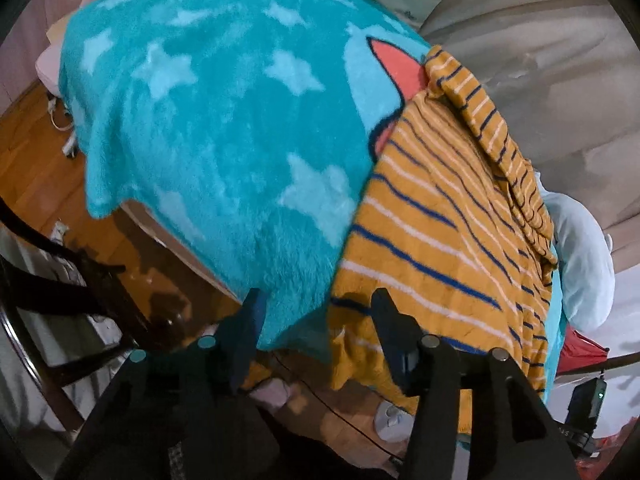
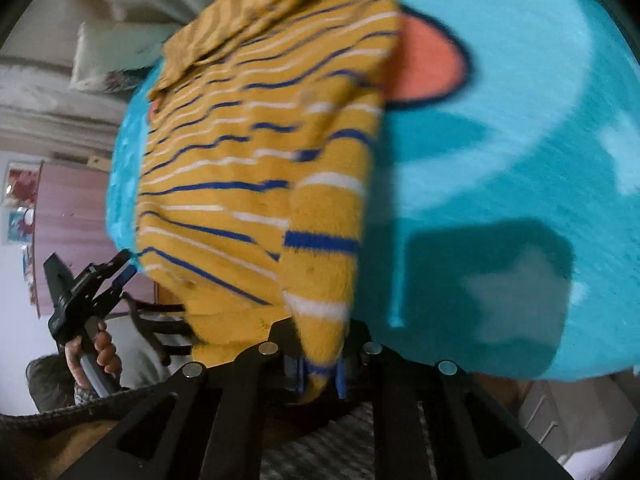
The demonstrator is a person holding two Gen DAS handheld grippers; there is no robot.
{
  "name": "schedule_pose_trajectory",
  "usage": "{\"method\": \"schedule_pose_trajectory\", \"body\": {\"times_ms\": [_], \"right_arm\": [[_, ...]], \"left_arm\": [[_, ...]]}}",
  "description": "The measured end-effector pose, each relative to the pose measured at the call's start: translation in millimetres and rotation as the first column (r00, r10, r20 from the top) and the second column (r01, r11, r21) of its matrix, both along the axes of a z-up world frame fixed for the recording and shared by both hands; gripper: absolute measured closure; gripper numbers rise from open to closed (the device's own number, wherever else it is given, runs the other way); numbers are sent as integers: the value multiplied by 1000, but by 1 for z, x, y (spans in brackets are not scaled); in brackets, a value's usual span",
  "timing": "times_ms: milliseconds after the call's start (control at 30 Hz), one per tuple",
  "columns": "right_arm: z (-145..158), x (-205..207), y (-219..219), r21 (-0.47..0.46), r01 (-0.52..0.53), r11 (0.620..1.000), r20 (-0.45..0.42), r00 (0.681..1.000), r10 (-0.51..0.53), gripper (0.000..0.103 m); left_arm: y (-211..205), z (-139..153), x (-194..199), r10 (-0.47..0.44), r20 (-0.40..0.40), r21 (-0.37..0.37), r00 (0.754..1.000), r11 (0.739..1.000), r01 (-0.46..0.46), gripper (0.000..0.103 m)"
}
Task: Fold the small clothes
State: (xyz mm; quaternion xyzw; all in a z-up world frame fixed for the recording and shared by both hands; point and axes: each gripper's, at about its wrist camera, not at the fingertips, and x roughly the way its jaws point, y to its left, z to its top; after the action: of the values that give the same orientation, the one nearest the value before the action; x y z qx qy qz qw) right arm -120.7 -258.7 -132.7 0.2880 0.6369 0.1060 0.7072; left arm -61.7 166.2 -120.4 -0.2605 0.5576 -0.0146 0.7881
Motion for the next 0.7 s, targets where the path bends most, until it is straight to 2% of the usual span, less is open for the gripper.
{"method": "schedule_pose_trajectory", "body": {"times_ms": [167, 233, 267, 300, 367, 500, 533, 600, 633, 667, 700], "right_arm": [[5, 6, 11, -19, -64, 998, 35, 997, 64, 94], [9, 8, 16, -10, -88, 996, 61, 994, 88, 91], [11, 10, 18, -11, -93, 996, 69, 993, 94, 87], [12, 10, 21, -15, -98, 995, 70, 993, 98, 72], [15, 12, 26, -25, -118, 993, 77, 990, 120, 53], [15, 17, 45, -71, -206, 976, 62, 976, 211, 48], [15, 19, 47, -82, -214, 973, 58, 974, 219, 47], [13, 22, 52, -100, -219, 971, 54, 973, 225, 46], [12, 23, 55, -103, -216, 971, 51, 974, 222, 48], [12, 25, 56, -106, -219, 970, 49, 973, 225, 62], [11, 26, 57, -103, -226, 969, 38, 972, 231, 91]], "left_arm": [[-23, -17, -1, -63, -17, -39, 998, 997, 62, 49], [-28, -24, -2, -66, -19, -71, 998, 995, 65, 45], [-28, -27, -2, -56, -18, -82, 998, 995, 54, 39], [-27, -29, -1, -45, -20, -88, 999, 995, 43, 33], [-22, -34, -1, -20, -30, -116, 999, 993, 16, 29], [-20, -38, -2, -8, -44, -152, 999, 988, 1, 29], [-21, -38, -3, -18, -46, -155, 999, 988, 10, 34], [-23, -31, -3, -47, -31, -214, 998, 976, 39, 74], [-23, -27, -3, -50, -39, -209, 998, 977, 41, 88], [-25, -21, -2, -60, -41, -185, 997, 981, 51, 93], [-26, -15, -3, -70, -37, -167, 997, 984, 63, 93]]}}
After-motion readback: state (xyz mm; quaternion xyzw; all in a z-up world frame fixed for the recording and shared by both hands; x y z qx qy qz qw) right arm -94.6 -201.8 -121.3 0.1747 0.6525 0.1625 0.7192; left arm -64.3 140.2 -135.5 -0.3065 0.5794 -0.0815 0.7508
